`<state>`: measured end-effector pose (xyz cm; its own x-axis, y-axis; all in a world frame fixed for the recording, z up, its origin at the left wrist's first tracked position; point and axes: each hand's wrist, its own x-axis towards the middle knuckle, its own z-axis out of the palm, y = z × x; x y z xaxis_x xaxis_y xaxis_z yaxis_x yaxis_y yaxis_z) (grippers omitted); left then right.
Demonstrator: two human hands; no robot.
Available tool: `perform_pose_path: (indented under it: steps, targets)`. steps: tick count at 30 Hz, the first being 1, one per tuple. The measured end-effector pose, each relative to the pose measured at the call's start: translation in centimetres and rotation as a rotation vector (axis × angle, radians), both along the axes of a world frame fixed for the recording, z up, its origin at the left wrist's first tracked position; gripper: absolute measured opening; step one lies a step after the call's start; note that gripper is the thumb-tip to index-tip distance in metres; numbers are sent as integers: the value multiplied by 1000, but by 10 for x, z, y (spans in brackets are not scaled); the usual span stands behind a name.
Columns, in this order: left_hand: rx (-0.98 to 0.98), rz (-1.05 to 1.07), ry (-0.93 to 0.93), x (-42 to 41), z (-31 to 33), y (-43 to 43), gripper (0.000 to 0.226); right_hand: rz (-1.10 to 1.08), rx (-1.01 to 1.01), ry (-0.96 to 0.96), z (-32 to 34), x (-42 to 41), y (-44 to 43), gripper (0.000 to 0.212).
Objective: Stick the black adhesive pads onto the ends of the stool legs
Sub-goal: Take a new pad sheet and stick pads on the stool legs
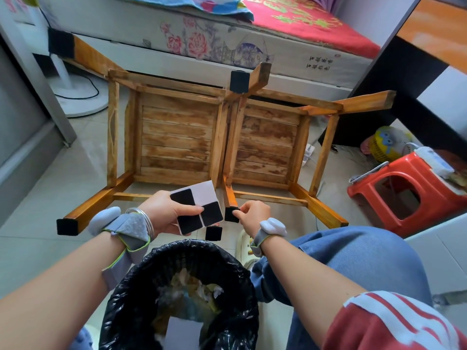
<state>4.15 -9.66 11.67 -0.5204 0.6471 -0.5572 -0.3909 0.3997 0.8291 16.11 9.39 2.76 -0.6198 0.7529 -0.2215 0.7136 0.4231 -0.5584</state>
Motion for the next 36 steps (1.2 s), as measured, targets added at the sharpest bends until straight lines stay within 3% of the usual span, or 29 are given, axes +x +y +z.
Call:
perform_pose_path:
  steps: [10,14,17,21,29,36]
  targets:
    - [-12,-1,-1,-1,-2,0,29,-22,27,-78,-5,-3,4,39]
    - [-19,-3,1,3,0,-1,29,26,-36,-34,-5,0,9,27]
    - [-23,1,9,3,0,-3,32,64,-67,37,1,-4,4,43]
    - [-21,13,3,0,-1,-4,30,46,-72,79,3,-5,-1,30]
    - [-32,1,-4,6,1,-1,31,85,-91,68,2,-2,2,37]
    - [-23,7,-5,5,1,1,28,144,28,21,-8,3,-5,38]
